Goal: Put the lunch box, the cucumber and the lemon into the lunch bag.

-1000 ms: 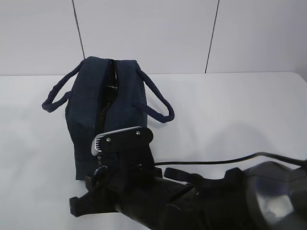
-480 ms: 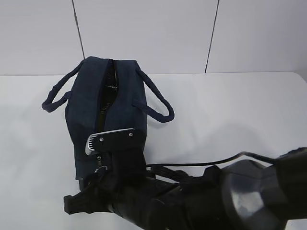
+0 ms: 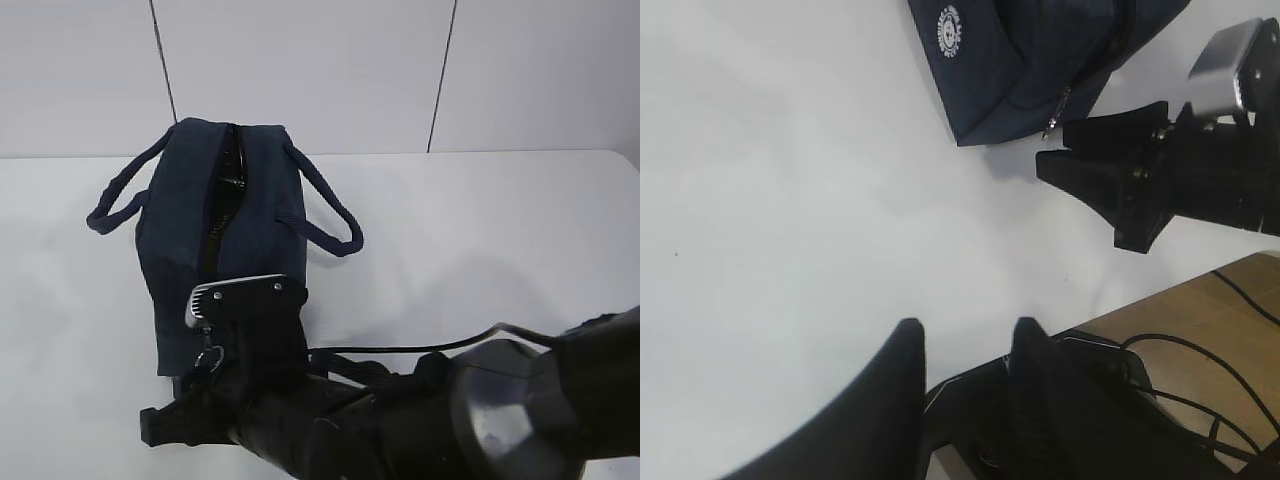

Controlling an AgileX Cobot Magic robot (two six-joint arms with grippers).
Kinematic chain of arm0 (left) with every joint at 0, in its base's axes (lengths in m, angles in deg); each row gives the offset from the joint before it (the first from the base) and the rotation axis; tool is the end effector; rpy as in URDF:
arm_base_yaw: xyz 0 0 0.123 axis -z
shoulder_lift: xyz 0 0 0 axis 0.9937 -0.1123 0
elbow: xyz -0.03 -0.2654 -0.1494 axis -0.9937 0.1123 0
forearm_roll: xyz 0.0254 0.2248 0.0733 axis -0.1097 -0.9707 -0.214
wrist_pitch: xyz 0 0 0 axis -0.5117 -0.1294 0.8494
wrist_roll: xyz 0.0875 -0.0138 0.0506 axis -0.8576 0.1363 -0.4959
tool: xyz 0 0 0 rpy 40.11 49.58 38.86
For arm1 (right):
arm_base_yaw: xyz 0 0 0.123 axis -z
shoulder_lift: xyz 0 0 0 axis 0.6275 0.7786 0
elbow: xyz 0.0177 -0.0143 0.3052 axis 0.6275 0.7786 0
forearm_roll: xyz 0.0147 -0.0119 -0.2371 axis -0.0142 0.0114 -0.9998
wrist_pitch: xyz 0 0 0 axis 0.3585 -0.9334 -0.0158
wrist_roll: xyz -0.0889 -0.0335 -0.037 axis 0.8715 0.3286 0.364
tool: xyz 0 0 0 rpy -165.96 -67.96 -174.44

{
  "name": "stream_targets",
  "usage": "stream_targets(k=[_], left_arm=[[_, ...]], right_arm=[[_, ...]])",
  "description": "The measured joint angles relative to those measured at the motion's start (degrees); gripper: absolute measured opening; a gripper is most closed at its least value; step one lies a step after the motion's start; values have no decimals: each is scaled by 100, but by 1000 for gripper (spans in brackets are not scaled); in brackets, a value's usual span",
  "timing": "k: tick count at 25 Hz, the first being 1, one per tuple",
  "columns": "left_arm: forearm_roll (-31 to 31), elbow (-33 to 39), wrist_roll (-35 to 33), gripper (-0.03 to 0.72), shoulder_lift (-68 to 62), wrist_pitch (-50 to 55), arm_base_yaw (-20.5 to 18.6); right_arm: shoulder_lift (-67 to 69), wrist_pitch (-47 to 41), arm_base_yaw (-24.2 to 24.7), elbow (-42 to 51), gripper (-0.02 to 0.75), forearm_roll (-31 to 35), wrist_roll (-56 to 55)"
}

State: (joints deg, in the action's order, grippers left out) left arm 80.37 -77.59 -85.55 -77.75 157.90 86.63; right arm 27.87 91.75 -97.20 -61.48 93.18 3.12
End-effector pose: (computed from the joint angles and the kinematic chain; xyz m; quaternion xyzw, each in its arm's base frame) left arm 0.0722 -0.0370 0.3426 0.1181 0.9431 -0.1519 0.2713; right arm 0.2232 0.3191 0.1347 -0.1359 0.8817 0.2509 0.3757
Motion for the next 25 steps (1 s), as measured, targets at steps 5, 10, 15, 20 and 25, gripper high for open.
stream_targets(k=[5, 10, 15, 20, 25], left_arm=[[0, 0, 0, 211, 0, 0, 0], [0, 0, 0, 211, 0, 0, 0], [0, 0, 0, 211, 0, -10, 0], [9, 0, 0, 211, 0, -10, 0], [9, 0, 0, 212, 0, -10, 0]], right_arm=[[0, 84, 76, 0, 358, 150, 0], [0, 93, 87, 0, 358, 188, 0], [21, 57, 87, -157, 358, 201, 0], [170, 23, 87, -287, 358, 215, 58], [242, -91, 111, -287, 358, 369, 69]])
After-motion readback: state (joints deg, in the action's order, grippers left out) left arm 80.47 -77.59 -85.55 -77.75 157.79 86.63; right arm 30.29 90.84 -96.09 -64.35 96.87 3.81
